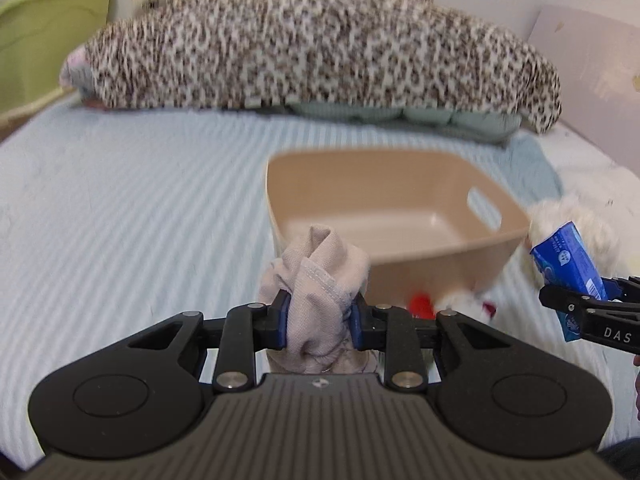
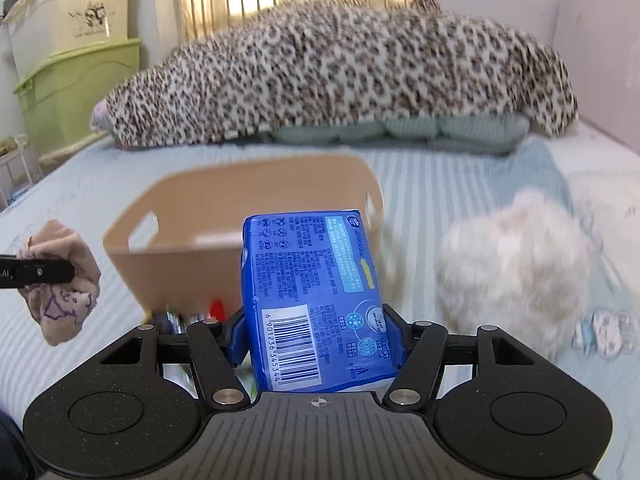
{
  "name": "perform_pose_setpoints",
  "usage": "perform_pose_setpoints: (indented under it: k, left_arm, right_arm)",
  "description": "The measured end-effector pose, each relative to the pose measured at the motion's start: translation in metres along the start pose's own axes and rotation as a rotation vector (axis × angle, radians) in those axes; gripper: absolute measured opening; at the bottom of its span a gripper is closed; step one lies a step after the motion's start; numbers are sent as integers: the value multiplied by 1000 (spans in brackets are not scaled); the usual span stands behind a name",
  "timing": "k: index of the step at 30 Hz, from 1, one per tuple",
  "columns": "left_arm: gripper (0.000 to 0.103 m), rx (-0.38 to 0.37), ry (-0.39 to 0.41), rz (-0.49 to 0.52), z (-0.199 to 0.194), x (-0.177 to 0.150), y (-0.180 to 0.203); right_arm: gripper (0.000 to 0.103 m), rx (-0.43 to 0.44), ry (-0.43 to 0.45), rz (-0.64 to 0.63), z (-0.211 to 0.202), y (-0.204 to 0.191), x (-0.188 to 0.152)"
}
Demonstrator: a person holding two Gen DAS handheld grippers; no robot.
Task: Organize objects
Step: 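Lift both items over the basket and open both tools to drop them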
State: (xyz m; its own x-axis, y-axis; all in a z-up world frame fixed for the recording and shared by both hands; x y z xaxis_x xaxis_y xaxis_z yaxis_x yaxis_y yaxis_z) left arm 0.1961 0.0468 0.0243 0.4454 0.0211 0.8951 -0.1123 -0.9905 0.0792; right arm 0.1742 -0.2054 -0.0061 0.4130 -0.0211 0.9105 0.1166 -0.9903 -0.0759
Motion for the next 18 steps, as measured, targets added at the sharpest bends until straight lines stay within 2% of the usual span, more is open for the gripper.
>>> perform_pose_setpoints:
  k: [5, 8, 14, 18]
  left_arm:
    - [30, 25, 65, 35, 15, 37, 10]
    - [30, 41, 74, 4, 35, 51, 12]
    - [30, 93, 57, 35, 84, 56, 23]
    - [30, 103, -12, 69, 116, 42, 35]
  right_arm:
    - [61, 10, 55, -21, 14, -8, 37]
    - [61, 4, 78, -46, 27, -14, 51]
    - [61, -14, 65, -48, 64, -19, 66]
    - [61, -10, 38, -6, 94, -22, 70]
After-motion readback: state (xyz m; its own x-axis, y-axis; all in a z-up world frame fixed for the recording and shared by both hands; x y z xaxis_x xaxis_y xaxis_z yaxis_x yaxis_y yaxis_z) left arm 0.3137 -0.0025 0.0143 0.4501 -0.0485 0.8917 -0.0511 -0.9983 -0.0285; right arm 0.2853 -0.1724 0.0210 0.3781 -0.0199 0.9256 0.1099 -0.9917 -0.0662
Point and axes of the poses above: each gripper's, at about its wrist camera, not at the fingertips, and z roughly the way its jaws point, y to its right, x to its top, the point moved 7 cm from there along z, roughly the way its jaws point, and after that the axes turned 13 degrees about y, right-handed, at the moved point
